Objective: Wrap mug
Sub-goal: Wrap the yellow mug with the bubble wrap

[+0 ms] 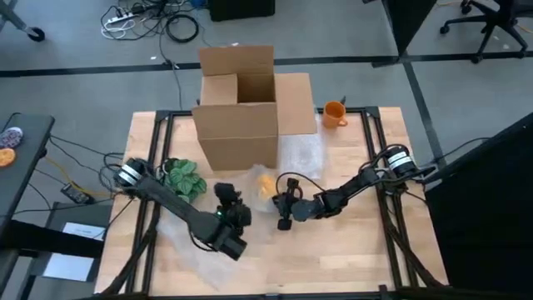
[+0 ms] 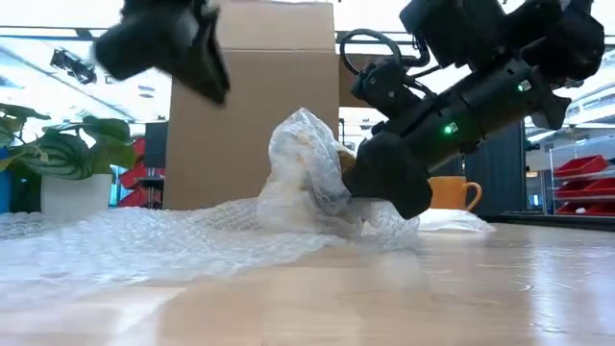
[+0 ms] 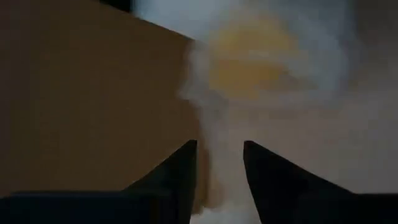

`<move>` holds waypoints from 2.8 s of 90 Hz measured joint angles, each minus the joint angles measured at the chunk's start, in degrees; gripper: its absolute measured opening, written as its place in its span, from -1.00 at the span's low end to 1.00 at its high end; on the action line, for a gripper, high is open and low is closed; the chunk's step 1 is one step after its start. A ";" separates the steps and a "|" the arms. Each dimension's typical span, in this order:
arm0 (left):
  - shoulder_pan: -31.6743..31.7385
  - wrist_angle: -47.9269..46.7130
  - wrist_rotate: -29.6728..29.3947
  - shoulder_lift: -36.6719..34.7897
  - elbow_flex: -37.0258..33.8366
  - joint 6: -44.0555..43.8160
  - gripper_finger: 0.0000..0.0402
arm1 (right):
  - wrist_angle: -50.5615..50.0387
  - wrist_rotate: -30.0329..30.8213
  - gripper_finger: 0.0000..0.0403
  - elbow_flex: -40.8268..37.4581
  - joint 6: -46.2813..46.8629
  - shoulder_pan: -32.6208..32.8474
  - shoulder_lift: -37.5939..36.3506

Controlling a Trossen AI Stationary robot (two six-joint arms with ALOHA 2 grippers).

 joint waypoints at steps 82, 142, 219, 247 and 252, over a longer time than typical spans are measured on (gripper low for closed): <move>11.51 69.52 4.56 5.50 -19.24 31.74 -0.42 | -10.22 1.95 -0.53 0.02 4.35 0.13 -4.17; 11.16 63.32 4.64 5.69 -15.68 31.28 -0.42 | -8.51 9.04 -0.64 -0.06 3.34 2.96 -4.37; 12.25 19.51 2.59 -10.44 -24.99 -14.74 -0.42 | 7.38 5.64 -0.71 -0.02 -3.01 -1.18 3.17; 18.88 58.80 10.23 -9.77 -34.52 10.21 -0.42 | 14.79 -3.40 -0.71 -0.02 -12.13 -7.73 3.77; 19.35 60.96 11.13 -9.15 -34.52 11.25 -0.42 | 15.10 -5.68 -0.71 0.17 -13.05 -9.00 3.91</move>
